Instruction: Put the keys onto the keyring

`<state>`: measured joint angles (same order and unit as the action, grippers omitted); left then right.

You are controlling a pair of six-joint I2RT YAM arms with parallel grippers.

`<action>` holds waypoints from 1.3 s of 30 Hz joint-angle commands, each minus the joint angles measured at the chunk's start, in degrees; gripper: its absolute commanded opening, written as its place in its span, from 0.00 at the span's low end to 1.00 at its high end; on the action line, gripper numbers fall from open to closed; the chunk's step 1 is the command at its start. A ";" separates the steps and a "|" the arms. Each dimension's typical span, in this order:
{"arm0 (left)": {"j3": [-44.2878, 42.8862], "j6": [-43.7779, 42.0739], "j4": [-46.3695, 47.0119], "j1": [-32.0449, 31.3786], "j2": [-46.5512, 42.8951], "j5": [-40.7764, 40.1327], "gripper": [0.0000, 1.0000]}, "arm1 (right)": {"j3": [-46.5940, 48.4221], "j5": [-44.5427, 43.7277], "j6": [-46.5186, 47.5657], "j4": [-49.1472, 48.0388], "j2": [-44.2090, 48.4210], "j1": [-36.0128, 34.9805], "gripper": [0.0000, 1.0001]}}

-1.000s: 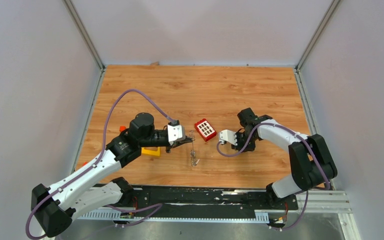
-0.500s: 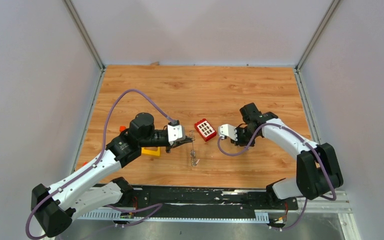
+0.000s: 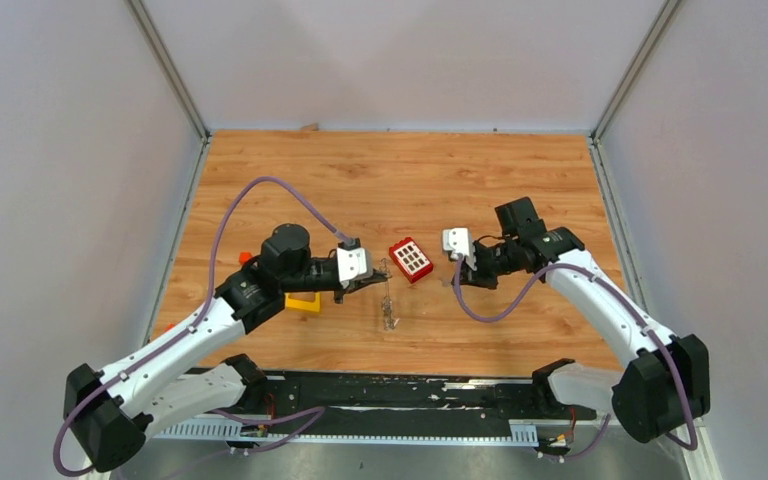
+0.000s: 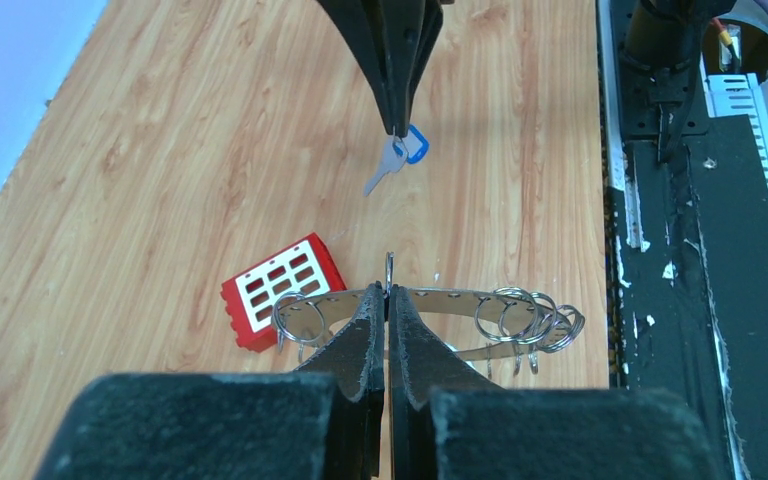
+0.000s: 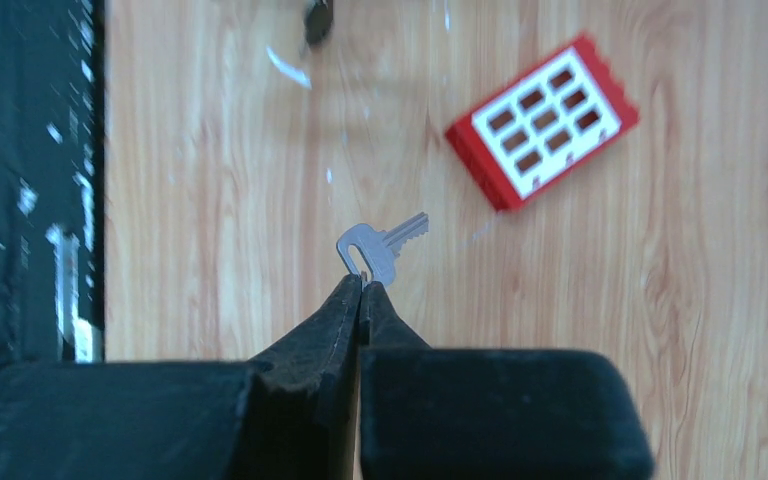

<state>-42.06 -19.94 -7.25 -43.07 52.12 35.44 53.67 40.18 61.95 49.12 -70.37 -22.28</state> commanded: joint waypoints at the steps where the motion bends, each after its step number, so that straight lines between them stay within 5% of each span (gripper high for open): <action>1: -1.75 0.27 4.86 0.18 1.39 0.18 0.00 | 1.85 17.46 -6.14 -8.24 4.01 0.23 0.00; 10: -3.44 -4.74 4.87 -0.08 4.97 6.01 0.00 | 3.95 27.30 -14.73 -17.26 4.99 -2.26 0.00; 17: -2.49 -9.39 1.70 -0.17 2.96 3.40 0.00 | 3.40 6.93 -8.20 -9.69 2.69 -5.14 0.00; 25: -1.05 -11.94 -1.64 -0.17 -0.51 -1.14 0.00 | -11.20 -16.72 -2.22 -12.84 7.25 -5.11 0.00; 39: -0.87 -11.68 -1.74 -0.22 -1.06 -2.75 0.00 | -20.68 -15.57 1.33 -15.70 3.72 -5.13 0.06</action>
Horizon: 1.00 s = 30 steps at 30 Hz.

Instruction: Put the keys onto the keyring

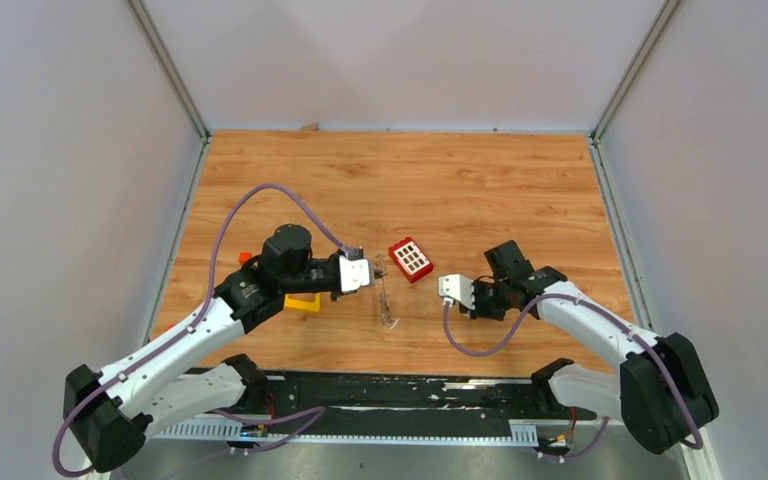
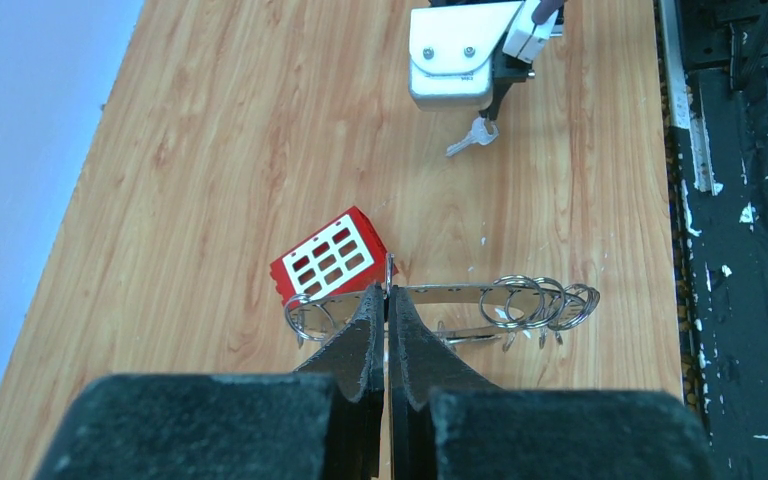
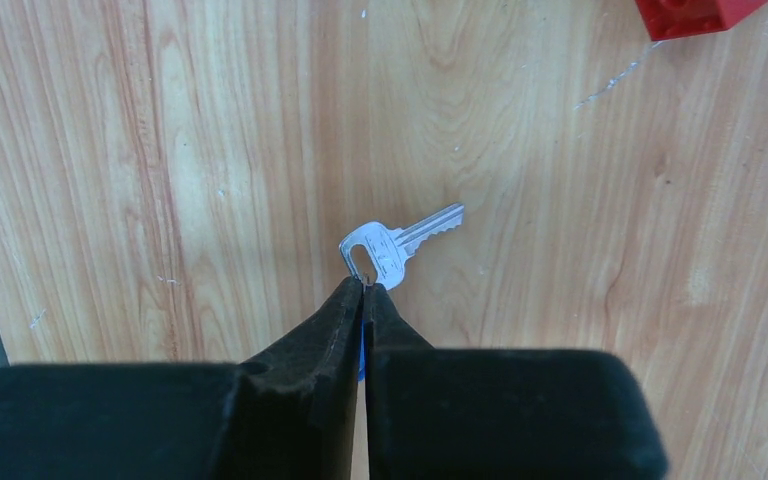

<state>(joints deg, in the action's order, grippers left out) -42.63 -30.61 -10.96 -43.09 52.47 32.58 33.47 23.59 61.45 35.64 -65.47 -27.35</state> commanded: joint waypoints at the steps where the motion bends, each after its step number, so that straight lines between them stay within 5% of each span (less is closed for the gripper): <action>1: -0.31 -0.91 1.99 -0.16 -1.43 0.12 0.00 | -0.54 0.80 1.76 -2.17 -1.50 -0.07 0.08; 30: 0.25 -1.24 1.46 -0.15 -2.33 0.90 0.00 | 3.89 -0.65 4.11 2.86 2.00 3.79 0.43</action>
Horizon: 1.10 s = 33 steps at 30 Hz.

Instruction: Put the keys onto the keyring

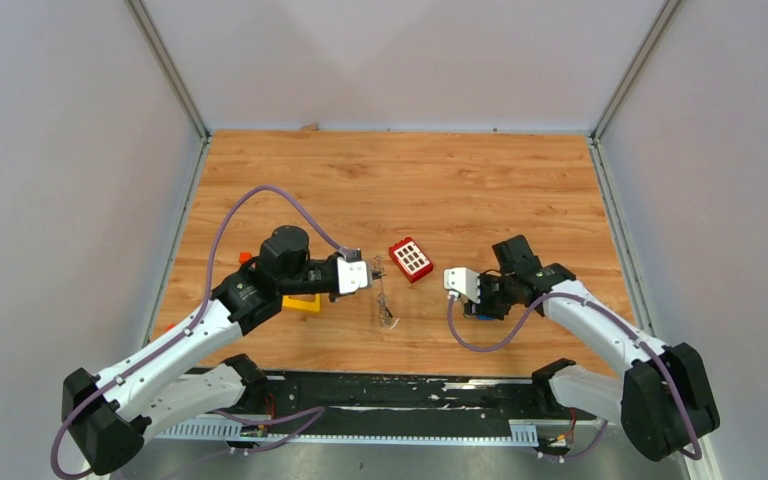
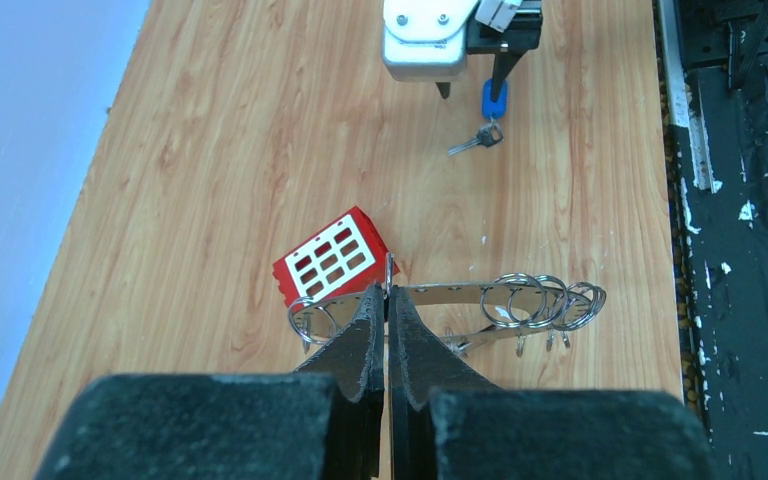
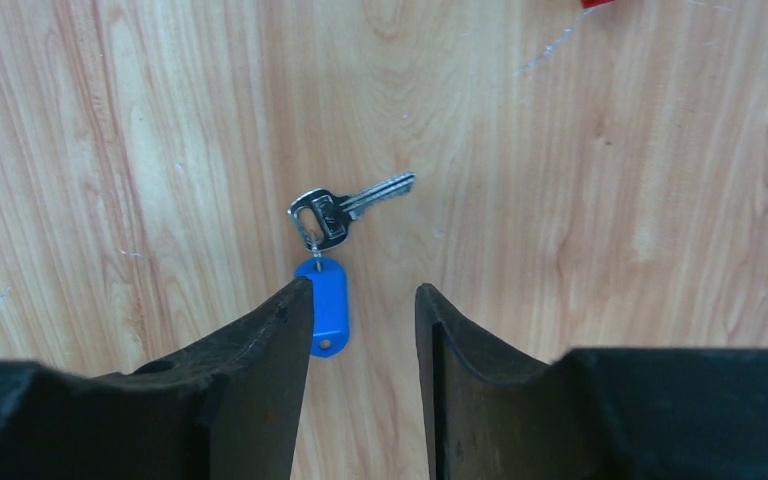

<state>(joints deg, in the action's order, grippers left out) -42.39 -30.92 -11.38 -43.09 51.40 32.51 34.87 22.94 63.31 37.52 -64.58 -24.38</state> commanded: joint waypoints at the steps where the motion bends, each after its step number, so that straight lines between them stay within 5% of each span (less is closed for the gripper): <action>1: 0.03 -0.96 1.96 -0.15 -1.18 1.05 0.00 | 2.74 0.02 2.52 0.98 0.52 0.83 0.45; 15: -0.15 -1.24 1.31 -0.15 -1.17 1.10 0.00 | 3.85 1.75 5.12 0.18 -8.00 0.91 0.48; 33: 0.10 -1.06 1.20 -0.15 -1.21 1.08 0.00 | 3.80 3.52 4.85 0.20 -10.44 0.92 0.26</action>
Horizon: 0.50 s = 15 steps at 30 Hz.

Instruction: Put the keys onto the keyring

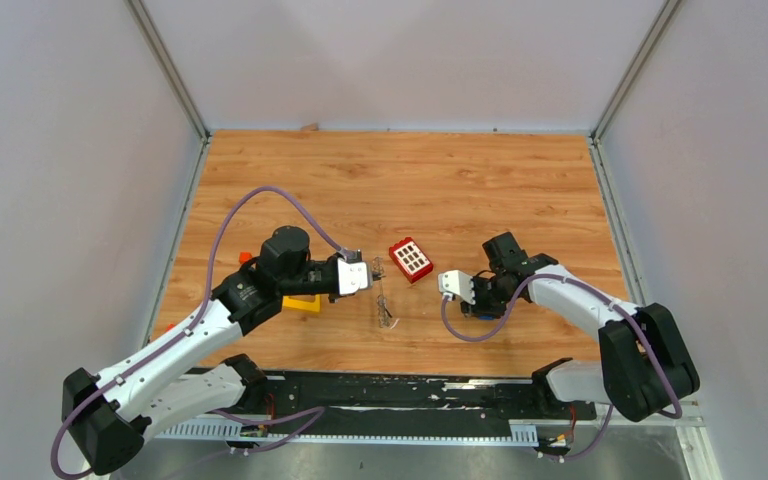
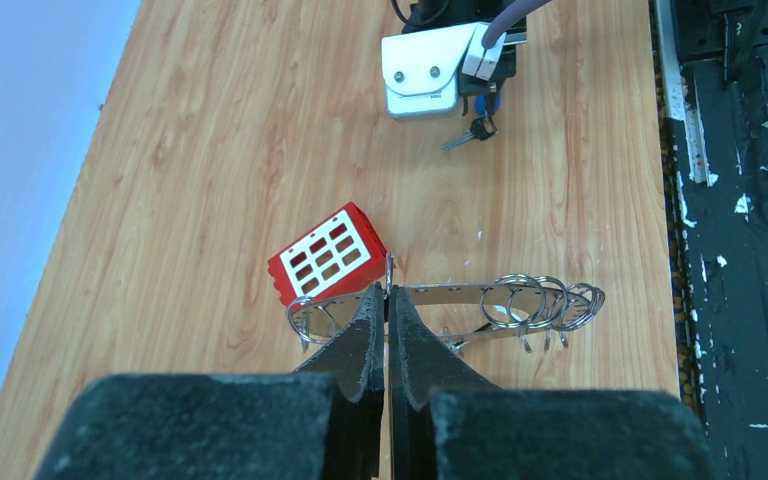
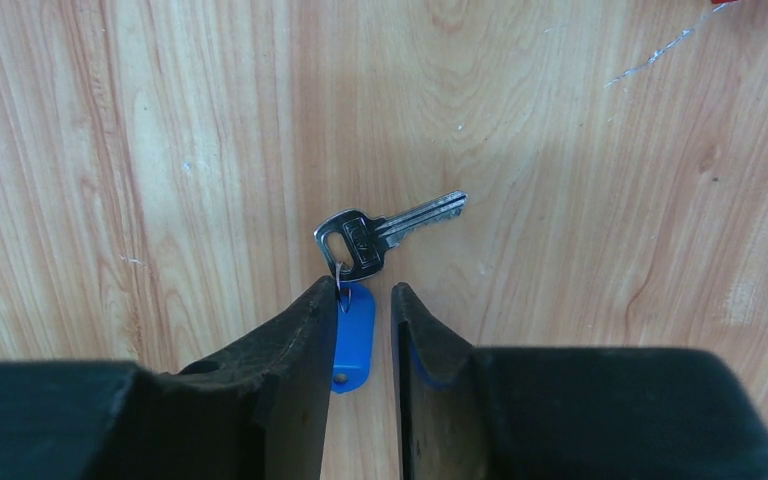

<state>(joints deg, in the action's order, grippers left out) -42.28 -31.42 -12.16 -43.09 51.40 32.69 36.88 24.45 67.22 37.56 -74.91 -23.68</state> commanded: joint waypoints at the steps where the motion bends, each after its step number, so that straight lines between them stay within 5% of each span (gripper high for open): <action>1: 0.01 -0.55 2.03 -0.15 -1.23 0.89 0.00 | 1.79 1.96 0.92 0.29 -0.14 0.24 0.25; 15: 0.09 -0.23 2.15 -0.15 -1.39 0.89 0.00 | 1.79 2.77 0.89 0.57 -0.64 0.21 0.09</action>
<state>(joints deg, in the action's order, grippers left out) -42.26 -31.40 -12.16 -43.09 51.40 32.69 36.91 24.80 67.22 37.67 -74.94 -23.68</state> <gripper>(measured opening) 0.008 0.103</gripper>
